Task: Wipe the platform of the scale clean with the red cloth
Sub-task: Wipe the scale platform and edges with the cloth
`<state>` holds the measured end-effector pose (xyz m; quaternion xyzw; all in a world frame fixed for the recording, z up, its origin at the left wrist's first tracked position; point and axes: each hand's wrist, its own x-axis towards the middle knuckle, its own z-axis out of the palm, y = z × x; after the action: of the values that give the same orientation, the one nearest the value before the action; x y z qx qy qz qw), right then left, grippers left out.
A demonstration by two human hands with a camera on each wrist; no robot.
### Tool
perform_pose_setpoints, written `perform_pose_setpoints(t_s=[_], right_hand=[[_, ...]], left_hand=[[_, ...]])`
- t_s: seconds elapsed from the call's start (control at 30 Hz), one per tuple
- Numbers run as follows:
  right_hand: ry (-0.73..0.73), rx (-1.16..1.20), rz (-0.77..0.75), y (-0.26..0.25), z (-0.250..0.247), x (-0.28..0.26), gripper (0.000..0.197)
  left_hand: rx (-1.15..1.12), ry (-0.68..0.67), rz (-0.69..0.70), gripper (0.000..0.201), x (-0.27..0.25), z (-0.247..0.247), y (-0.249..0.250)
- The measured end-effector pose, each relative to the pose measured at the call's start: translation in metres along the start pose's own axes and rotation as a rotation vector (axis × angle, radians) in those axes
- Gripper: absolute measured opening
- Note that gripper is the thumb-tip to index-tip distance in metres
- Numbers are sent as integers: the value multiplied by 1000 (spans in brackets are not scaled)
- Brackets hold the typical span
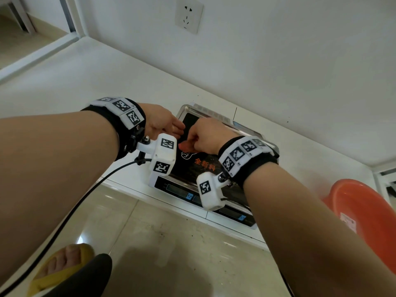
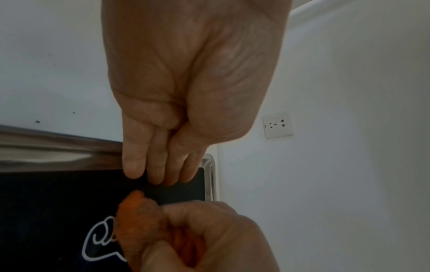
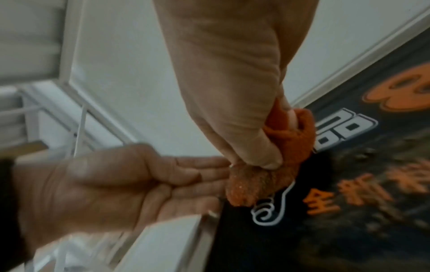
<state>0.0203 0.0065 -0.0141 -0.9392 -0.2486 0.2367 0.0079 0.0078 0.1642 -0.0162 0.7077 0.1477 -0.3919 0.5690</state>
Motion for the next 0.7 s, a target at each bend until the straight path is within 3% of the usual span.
perform_pose_setpoints(t_s=[0.17, 0.23, 0.33, 0.43, 0.53, 0.7], right_hand=[[-174, 39, -31, -3, 7, -15, 22], [-159, 105, 13, 9, 0, -24, 8], [-4, 180, 121, 33, -15, -29, 13], [89, 190, 211, 44, -13, -26, 15], [74, 166, 258, 45, 0, -22, 19], [4, 200, 196, 35, 10, -35, 26]], left_hand=[[-18, 27, 13, 58, -1, 0, 1], [-24, 49, 23, 53, -1, 4, 2], [-60, 101, 36, 41, -1, 11, 6], [-59, 120, 63, 41, 0, 20, 11], [-8, 98, 59, 42, 2, 27, 10], [44, 88, 63, 47, 4, 27, 7]])
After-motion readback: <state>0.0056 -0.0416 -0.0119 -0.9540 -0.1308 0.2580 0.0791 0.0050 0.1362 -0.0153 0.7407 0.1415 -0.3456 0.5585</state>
